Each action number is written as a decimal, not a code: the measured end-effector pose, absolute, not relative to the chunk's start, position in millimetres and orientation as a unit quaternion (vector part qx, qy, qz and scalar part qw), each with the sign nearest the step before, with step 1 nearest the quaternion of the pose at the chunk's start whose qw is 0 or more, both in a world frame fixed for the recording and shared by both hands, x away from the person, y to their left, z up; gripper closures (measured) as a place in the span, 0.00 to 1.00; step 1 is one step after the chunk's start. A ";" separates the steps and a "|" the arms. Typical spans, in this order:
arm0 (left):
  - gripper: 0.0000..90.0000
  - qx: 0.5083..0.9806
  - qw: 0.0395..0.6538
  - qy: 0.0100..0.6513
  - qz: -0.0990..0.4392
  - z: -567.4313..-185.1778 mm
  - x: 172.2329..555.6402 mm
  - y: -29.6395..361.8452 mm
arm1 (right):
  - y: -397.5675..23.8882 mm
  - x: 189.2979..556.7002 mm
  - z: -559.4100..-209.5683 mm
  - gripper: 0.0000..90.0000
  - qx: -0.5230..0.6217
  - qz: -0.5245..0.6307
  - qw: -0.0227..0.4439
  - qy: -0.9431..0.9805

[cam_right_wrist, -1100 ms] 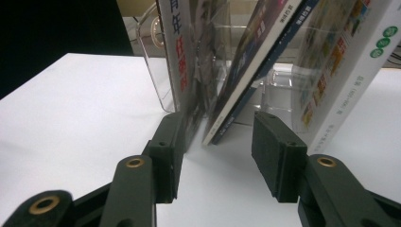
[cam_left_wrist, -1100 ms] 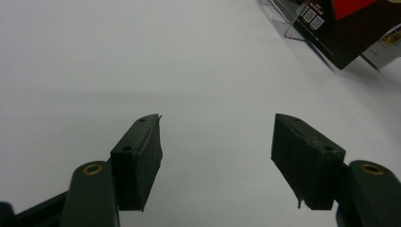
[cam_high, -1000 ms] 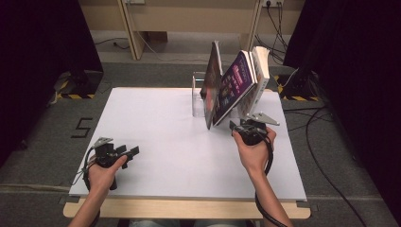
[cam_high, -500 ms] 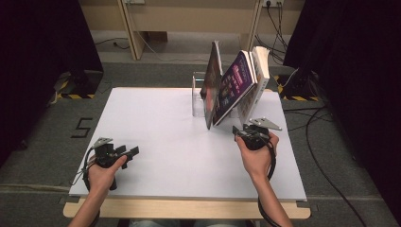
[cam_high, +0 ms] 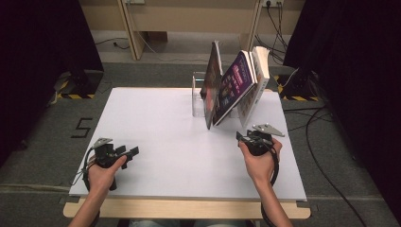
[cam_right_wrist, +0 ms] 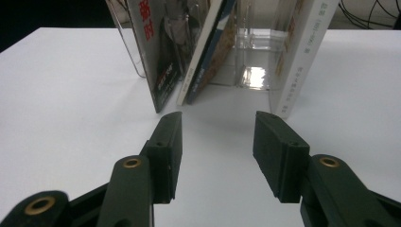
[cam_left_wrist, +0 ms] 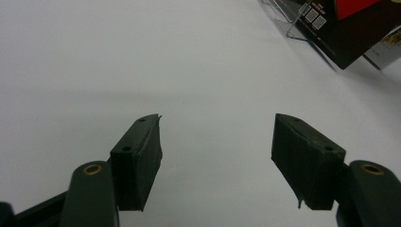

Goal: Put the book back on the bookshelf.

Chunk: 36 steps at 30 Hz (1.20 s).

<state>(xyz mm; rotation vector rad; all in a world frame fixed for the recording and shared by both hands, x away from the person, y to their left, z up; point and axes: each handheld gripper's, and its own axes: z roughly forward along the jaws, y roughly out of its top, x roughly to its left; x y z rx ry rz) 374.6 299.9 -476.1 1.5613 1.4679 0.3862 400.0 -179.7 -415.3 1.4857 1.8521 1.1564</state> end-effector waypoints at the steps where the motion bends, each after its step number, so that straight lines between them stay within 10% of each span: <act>1: 0.37 0.635 0.464 0.597 0.157 -476.0 374.6 300.0 | -180.5 399.7 -416.5 0.59 0.545 0.423 0.249 0.680; 36: 0.36 0.638 0.456 0.599 0.163 -477.7 374.5 301.5 | -208.3 391.6 -466.0 0.58 0.569 0.394 0.260 0.673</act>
